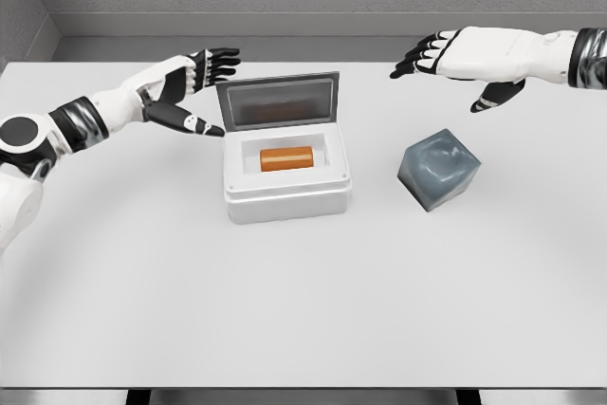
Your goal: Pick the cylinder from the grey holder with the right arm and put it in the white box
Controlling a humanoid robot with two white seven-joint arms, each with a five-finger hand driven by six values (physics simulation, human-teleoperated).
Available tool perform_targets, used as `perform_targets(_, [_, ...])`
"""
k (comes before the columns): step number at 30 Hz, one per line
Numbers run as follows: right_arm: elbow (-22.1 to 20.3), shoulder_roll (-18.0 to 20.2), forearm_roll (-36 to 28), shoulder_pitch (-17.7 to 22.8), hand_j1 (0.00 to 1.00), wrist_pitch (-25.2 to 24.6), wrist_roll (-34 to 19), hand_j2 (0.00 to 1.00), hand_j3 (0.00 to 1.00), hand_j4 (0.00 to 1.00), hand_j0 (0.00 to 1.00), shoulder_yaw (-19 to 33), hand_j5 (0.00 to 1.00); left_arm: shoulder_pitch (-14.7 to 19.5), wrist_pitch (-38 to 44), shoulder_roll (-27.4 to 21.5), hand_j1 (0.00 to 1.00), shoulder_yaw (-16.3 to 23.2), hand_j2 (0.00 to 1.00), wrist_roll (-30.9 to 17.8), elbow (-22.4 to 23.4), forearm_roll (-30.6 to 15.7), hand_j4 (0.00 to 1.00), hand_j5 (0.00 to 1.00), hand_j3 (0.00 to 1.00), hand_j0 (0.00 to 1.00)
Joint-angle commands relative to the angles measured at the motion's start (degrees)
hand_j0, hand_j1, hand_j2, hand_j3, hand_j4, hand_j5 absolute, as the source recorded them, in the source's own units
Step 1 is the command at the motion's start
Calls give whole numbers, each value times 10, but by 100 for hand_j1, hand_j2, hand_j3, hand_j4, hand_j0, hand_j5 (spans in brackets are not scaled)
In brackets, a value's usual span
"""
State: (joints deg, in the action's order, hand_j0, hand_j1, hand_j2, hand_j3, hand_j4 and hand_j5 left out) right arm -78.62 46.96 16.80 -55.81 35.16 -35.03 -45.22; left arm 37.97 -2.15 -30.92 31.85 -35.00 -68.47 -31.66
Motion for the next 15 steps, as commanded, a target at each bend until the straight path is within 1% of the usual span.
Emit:
perform_targets(1, [-1,1,-3,0,100,-2,0,100,100,100,100,0,100,0,1,-1,100,0,100,0,-3,-8,100,100,100,100])
perform_targets(3, [-1,1,-3,0,100,-2,0,100,100,100,100,0,100,-1,1,-3,100,0,100,0,-3,-20,100,100,100,100])
perform_targets(5, [-1,1,-3,4,100,-2,0,100,100,100,100,0,100,-4,1,-4,100,0,100,0,-4,-21,100,100,100,100])
perform_targets(7, [-1,1,-3,4,100,-2,0,100,100,100,100,0,100,-10,2,-8,100,0,100,0,-15,-24,100,100,100,100])
perform_targets(8, [-1,1,-3,4,100,-2,0,100,100,100,100,0,100,-10,2,-9,100,0,100,0,-15,-31,100,100,100,100])
perform_targets(10, [-1,1,-3,4,100,-2,0,100,100,100,100,0,100,-10,2,-14,100,0,100,0,-16,-32,100,100,100,100])
perform_targets(15, [-1,4,-3,4,100,-2,0,100,100,100,100,0,100,-20,1,-28,100,0,100,0,-44,-40,100,100,100,100])
